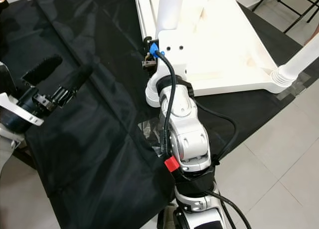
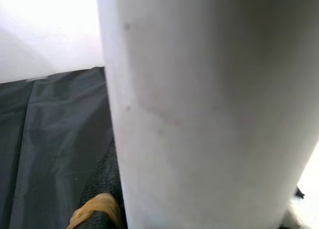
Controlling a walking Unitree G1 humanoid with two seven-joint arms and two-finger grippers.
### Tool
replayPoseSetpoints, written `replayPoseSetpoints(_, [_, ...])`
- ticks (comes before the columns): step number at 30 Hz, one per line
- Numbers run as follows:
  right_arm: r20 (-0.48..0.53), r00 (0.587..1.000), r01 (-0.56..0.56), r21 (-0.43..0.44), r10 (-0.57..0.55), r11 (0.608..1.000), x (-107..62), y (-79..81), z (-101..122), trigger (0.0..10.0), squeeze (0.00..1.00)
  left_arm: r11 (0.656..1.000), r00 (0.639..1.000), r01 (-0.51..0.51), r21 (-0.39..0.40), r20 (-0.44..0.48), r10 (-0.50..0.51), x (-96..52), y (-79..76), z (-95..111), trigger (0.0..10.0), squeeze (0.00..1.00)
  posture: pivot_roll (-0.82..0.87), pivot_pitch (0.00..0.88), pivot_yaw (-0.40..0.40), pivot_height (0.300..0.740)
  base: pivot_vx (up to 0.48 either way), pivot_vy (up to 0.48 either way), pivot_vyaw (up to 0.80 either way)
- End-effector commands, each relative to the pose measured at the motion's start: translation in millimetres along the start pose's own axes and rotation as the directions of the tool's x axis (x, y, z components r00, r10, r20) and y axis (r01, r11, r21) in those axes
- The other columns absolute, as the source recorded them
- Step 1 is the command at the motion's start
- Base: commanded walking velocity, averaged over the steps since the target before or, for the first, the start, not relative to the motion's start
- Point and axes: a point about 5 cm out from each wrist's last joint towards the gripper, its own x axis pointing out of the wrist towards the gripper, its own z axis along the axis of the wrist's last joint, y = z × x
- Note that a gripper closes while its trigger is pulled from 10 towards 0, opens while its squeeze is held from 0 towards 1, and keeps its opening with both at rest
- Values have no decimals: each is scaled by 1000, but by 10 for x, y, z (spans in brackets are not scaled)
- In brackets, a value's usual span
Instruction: Building children table
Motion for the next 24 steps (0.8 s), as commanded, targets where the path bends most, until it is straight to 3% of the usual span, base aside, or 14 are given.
replayPoseSetpoints(1, [-300,953,41,-18,-44,999,-71,-84,-571,10000,0,998,996,65,-2,54,-64,54,-26,187,10000,0,8,337,-23,740,0,0,0])
replayPoseSetpoints(3, [-299,953,39,-18,-43,999,-68,-81,-570,10000,0,996,994,90,7,61,-90,81,-36,224,10000,0,8,337,-23,740,0,0,0])
replayPoseSetpoints(6, [-299,954,32,-16,-35,999,-57,-69,-568,10000,0,982,977,186,40,100,-189,243,-79,405,10000,0,13,329,-30,740,0,0,0])
replayPoseSetpoints(10, [-302,953,19,-11,-22,1000,-38,-45,-584,10000,0,942,922,334,31,195,-334,667,-244,658,10000,0,23,317,-38,740,0,0,0])
replayPoseSetpoints(12, [-302,953,17,-10,-19,1000,-35,-38,-587,10000,0,926,906,377,29,196,-375,732,-301,648,10000,0,26,312,-40,740,0,0,0])
replayPoseSetpoints(13, [-302,953,12,-10,-15,1000,-29,-25,-590,10000,0,892,874,451,35,188,-449,829,-400,623,10000,0,26,311,-41,740,0,0,0])
replayPoseSetpoints(19, [-301,954,4,-9,-6,1000,-10,-5,-593,10000,0,843,830,538,16,166,-533,1022,-519,572,10000,0,23,306,-44,740,0,0,0])
replayPoseSetpoints(21, [-301,954,3,-9,-6,1000,-7,-5,-592,10000,0,838,827,545,14,156,-541,1050,-523,566,10000,0,23,306,-44,740,0,0,0])
replayPoseSetpoints(24, [-299,954,2,-11,-5,1000,8,-5,-589,10000,0,853,852,521,17,53,-521,1234,-525,488,10000,0,24,304,-41,740,0,0,0])
